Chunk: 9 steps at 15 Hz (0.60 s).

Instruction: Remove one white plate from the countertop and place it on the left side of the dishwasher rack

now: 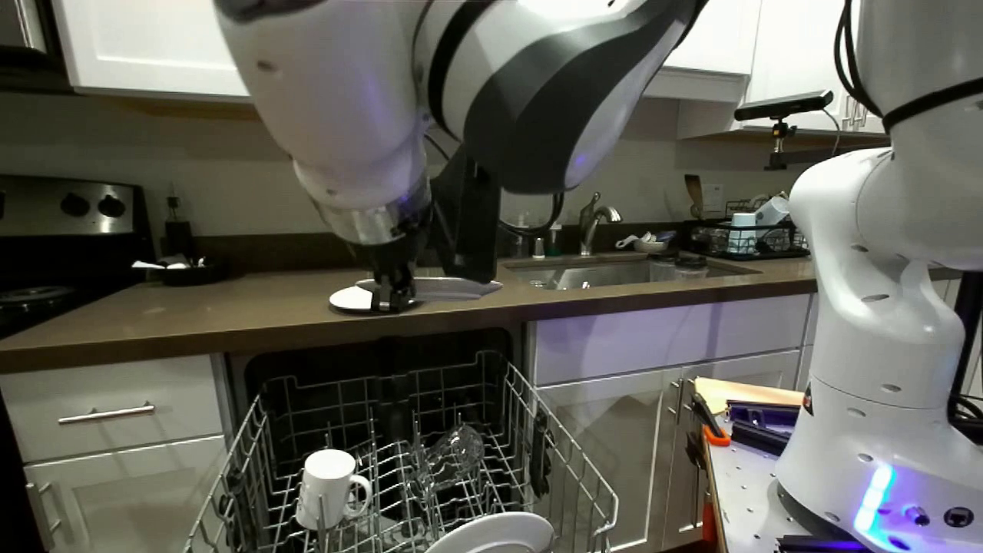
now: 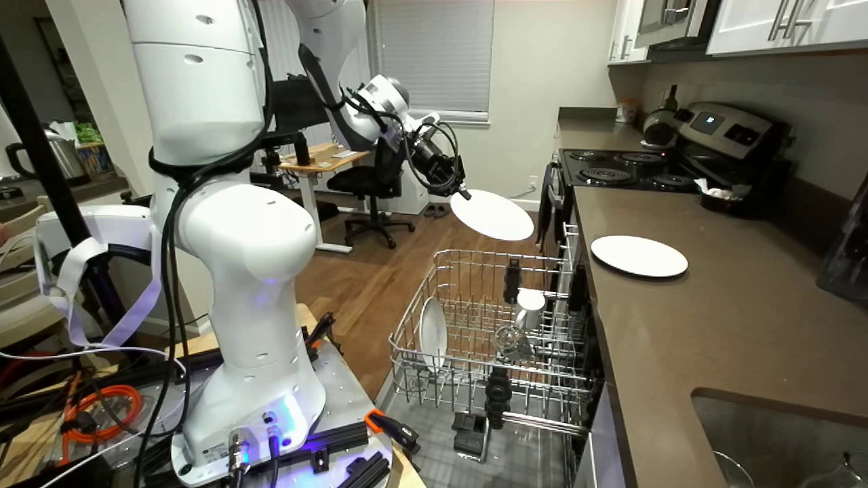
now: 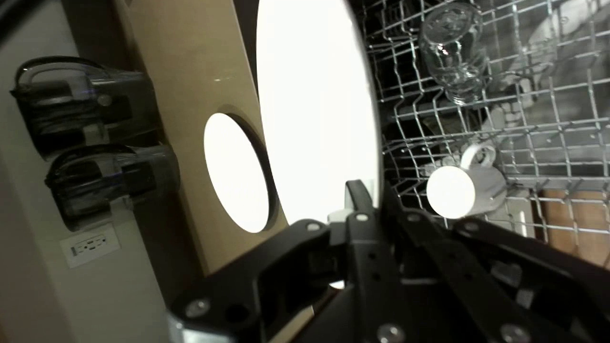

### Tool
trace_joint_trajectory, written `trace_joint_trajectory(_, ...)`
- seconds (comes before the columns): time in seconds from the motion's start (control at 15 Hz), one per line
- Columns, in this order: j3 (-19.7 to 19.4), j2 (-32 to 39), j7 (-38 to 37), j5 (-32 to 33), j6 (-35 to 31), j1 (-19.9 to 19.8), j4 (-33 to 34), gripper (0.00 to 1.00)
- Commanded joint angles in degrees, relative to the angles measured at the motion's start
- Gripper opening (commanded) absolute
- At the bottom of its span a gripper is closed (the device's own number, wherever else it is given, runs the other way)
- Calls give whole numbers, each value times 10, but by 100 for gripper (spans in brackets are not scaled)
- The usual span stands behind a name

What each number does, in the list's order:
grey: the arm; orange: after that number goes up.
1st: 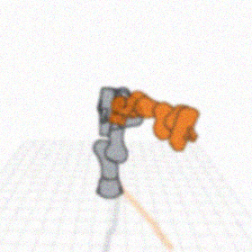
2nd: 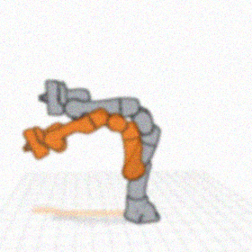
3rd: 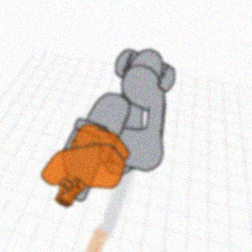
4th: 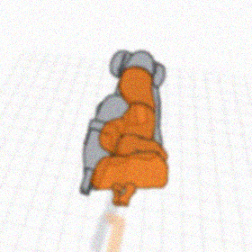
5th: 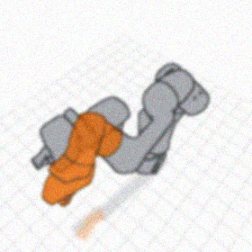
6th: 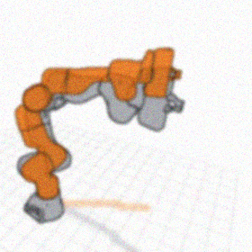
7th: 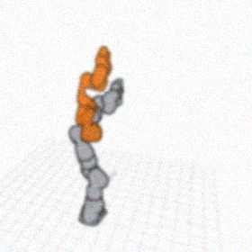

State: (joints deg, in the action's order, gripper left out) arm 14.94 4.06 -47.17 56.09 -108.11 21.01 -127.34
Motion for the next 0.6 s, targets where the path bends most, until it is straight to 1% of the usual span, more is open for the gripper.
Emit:
trace_joint_trajectory(0.0, -1, -98, 67, -71, -102, -29, -53, 6)
trace_joint_trajectory(0.13, -12, -124, 112, -126, -160, -40, -67, 6)
trace_joint_trajectory(0.27, -23, -137, 166, -190, -191, -51, -75, 6)
trace_joint_trajectory(0.53, -34, -132, 268, -282, -197, -70, -80, 6)
